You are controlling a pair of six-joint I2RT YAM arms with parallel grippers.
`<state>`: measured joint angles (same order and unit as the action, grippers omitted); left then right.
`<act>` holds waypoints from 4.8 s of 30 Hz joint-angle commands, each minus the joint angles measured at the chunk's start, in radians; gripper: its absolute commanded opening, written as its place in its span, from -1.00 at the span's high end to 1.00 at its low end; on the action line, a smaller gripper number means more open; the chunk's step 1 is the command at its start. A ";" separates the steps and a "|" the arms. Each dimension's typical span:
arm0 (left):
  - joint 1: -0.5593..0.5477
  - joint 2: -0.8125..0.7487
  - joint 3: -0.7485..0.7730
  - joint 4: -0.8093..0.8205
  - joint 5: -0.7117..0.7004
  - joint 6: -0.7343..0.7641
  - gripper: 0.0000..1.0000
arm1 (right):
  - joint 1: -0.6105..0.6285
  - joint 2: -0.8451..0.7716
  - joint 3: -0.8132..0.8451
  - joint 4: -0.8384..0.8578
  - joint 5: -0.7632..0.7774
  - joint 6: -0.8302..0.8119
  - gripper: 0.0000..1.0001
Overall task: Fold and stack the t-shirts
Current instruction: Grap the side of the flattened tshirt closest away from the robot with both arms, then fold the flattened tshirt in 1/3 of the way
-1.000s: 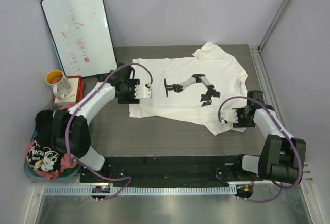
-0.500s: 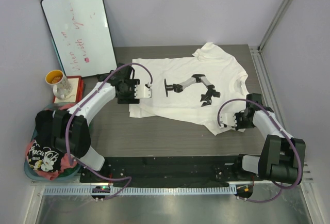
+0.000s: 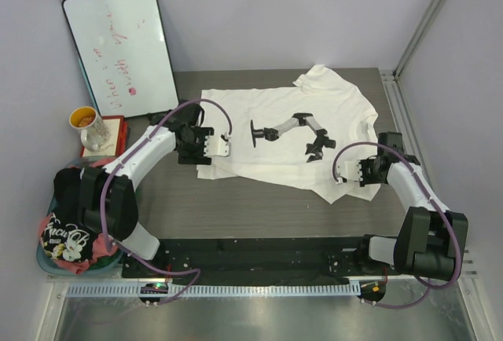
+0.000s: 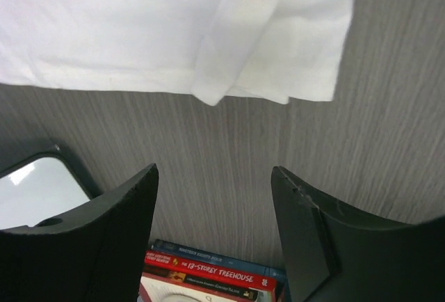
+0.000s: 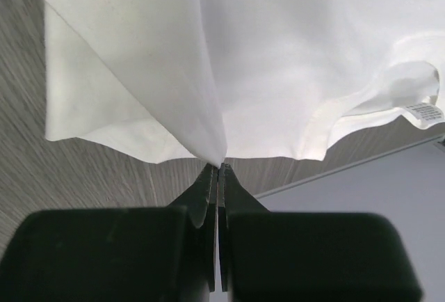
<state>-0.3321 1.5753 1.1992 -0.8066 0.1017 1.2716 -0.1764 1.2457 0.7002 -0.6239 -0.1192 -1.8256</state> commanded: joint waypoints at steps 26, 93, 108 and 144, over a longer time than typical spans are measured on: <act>0.061 0.222 0.049 0.106 0.113 0.058 -0.04 | 0.023 0.003 0.033 0.036 0.006 0.055 0.98; 0.097 0.020 0.323 -0.724 0.204 0.276 1.00 | 0.008 -0.077 0.272 -0.117 0.076 0.132 0.97; 0.073 0.103 0.389 -0.732 0.198 0.296 0.99 | 0.006 0.035 0.329 0.222 0.052 0.147 0.97; 0.070 0.172 0.349 -0.611 0.116 0.273 1.00 | 0.048 0.320 0.371 0.721 0.018 0.184 0.98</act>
<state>-0.2619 1.7447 1.5536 -1.3270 0.2363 1.5520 -0.1299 1.5665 1.0271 0.0265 -0.1032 -1.6558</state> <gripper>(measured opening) 0.005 0.023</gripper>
